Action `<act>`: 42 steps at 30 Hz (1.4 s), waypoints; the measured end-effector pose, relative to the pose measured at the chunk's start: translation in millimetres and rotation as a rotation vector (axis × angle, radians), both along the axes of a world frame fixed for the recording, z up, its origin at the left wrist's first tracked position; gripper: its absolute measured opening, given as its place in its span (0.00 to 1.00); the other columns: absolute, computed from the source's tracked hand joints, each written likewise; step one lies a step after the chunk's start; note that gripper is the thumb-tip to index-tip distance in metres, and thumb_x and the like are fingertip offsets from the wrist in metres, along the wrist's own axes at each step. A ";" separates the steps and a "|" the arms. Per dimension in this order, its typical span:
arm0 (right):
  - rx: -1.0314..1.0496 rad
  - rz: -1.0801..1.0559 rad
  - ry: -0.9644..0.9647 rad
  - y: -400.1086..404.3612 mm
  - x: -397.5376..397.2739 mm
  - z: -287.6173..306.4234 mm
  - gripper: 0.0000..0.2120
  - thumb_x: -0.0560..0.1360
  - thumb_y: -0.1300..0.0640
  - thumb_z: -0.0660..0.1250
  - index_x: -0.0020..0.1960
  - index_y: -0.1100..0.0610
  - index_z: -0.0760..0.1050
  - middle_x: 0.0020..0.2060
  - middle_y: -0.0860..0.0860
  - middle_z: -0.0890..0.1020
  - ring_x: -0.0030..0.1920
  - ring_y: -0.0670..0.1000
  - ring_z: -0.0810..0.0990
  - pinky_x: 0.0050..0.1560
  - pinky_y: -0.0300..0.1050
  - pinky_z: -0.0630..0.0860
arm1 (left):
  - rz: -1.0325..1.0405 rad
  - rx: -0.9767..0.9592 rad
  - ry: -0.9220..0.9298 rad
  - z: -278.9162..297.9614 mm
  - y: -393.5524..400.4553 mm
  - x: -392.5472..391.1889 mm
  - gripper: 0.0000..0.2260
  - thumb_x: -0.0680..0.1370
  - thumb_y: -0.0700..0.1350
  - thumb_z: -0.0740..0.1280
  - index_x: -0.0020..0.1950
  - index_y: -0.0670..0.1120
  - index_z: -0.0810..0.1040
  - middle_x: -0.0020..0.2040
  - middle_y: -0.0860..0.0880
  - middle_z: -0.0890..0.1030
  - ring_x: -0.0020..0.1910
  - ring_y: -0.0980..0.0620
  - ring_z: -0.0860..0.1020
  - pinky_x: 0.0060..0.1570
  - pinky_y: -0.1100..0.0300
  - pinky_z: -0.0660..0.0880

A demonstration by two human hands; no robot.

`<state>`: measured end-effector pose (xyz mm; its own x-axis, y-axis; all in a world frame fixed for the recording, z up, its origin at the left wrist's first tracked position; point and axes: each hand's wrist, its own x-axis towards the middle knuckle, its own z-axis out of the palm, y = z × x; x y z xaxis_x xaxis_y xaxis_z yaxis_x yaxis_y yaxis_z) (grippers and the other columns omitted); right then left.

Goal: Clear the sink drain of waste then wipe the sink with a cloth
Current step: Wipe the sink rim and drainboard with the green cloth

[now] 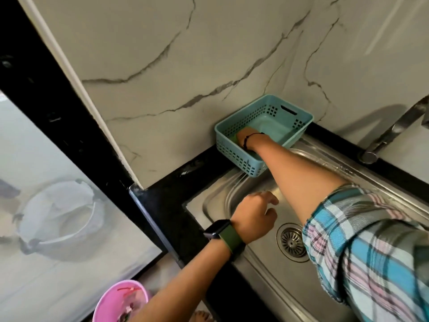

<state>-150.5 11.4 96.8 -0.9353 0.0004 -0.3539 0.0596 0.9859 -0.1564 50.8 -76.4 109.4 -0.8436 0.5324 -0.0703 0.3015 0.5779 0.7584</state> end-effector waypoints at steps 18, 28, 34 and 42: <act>-0.014 0.104 0.029 8.9 -17.3 12.6 0.20 0.76 0.54 0.61 0.64 0.63 0.70 0.60 0.61 0.75 0.58 0.61 0.75 0.51 0.51 0.73 | 0.199 -0.024 0.006 -4.6 -4.0 -10.3 0.14 0.75 0.38 0.61 0.59 0.42 0.75 0.59 0.45 0.79 0.59 0.47 0.76 0.56 0.61 0.70; -0.944 -0.141 0.313 63.8 50.8 80.8 0.12 0.71 0.64 0.63 0.33 0.52 0.70 0.31 0.51 0.73 0.35 0.49 0.72 0.37 0.43 0.69 | 0.365 0.158 -0.128 -14.6 -16.0 -18.6 0.11 0.74 0.38 0.63 0.56 0.43 0.76 0.54 0.45 0.80 0.54 0.47 0.78 0.53 0.59 0.74; -0.743 -0.126 0.373 27.8 53.0 44.3 0.05 0.74 0.64 0.59 0.42 0.55 0.66 0.33 0.50 0.71 0.42 0.52 0.71 0.33 0.44 0.63 | 0.313 0.084 -0.209 -13.9 7.1 -37.8 0.22 0.74 0.40 0.64 0.68 0.44 0.67 0.64 0.44 0.74 0.63 0.45 0.73 0.59 0.60 0.69; -1.164 -0.475 0.880 49.6 69.2 -0.8 0.09 0.72 0.69 0.59 0.48 0.57 0.68 0.38 0.47 0.74 0.41 0.49 0.73 0.36 0.32 0.69 | 0.270 -0.015 -0.208 -11.3 19.1 -57.6 0.23 0.75 0.42 0.62 0.70 0.45 0.65 0.69 0.43 0.70 0.67 0.44 0.69 0.61 0.60 0.66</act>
<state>-81.3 61.0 96.0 -0.8356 0.4739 0.2780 -0.1979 0.2124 -0.9569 -6.8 -57.3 98.2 -0.9208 0.2889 -0.2619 -0.0246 0.6273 0.7784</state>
